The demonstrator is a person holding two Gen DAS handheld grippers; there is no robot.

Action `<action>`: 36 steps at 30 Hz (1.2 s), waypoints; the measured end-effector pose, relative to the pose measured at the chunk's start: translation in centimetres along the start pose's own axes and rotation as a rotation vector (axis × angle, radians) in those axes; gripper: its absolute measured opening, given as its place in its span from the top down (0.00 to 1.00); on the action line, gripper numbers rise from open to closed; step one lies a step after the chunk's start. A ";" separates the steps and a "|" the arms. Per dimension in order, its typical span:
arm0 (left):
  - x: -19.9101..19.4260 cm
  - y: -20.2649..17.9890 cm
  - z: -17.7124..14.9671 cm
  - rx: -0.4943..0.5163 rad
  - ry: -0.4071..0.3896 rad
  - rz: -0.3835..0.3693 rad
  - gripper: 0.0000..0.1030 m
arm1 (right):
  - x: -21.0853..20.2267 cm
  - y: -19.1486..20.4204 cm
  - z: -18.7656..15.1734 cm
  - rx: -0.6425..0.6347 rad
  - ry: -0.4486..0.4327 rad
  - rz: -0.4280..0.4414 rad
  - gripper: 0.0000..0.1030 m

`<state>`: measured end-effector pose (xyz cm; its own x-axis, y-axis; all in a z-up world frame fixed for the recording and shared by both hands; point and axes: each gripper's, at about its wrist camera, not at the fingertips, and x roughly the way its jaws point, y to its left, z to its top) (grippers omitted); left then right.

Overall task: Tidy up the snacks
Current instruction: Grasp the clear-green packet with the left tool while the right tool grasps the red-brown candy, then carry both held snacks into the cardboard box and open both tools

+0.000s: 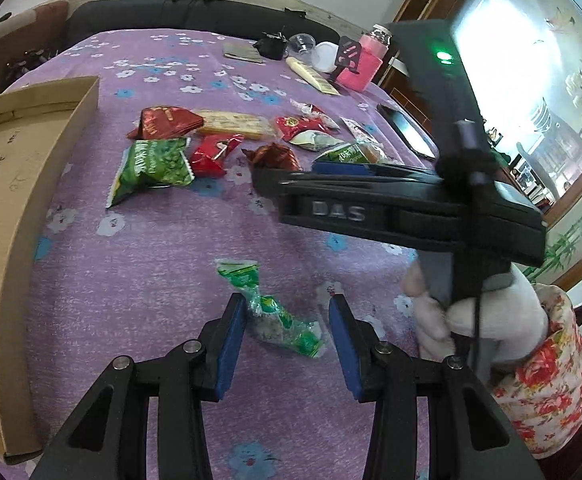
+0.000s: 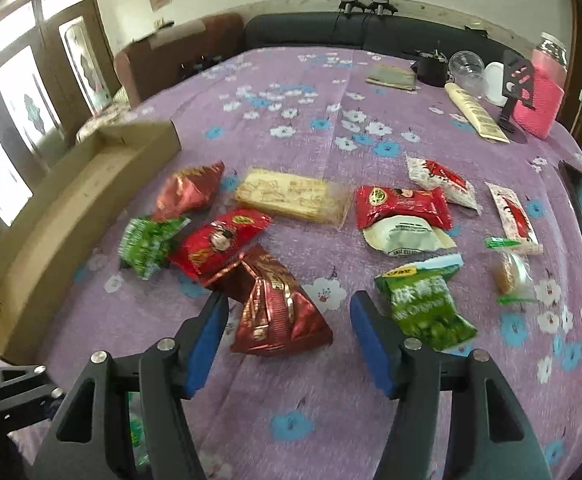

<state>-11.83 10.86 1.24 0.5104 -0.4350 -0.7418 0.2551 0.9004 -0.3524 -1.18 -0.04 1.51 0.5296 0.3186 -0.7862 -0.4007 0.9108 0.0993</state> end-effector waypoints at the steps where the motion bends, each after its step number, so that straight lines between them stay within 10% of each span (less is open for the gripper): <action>1: 0.1 -0.1 0.0 0.004 0.000 0.004 0.57 | 0.0 -0.2 0.1 0.009 -0.005 0.004 0.48; 2: 0.2 -0.3 0.1 0.010 0.000 0.012 0.57 | 0.0 -0.4 0.3 0.026 -0.003 0.016 0.65; 8: 0.9 -1.0 0.5 0.105 0.011 0.101 0.78 | -1.1 -1.6 0.7 0.125 -0.025 0.062 0.79; 30: -1.8 -0.2 0.6 0.091 -0.055 0.059 0.82 | -6.4 -3.5 -2.4 0.210 -0.095 0.146 0.97; 36: -2.6 0.4 0.3 0.075 -0.068 0.049 0.82 | -6.7 -2.1 -3.3 0.105 -0.077 0.119 0.35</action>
<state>-12.77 12.38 3.19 0.5774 -0.3927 -0.7158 0.2880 0.9183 -0.2715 -6.37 -4.95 4.60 0.5409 0.4410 -0.7162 -0.3856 0.8868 0.2549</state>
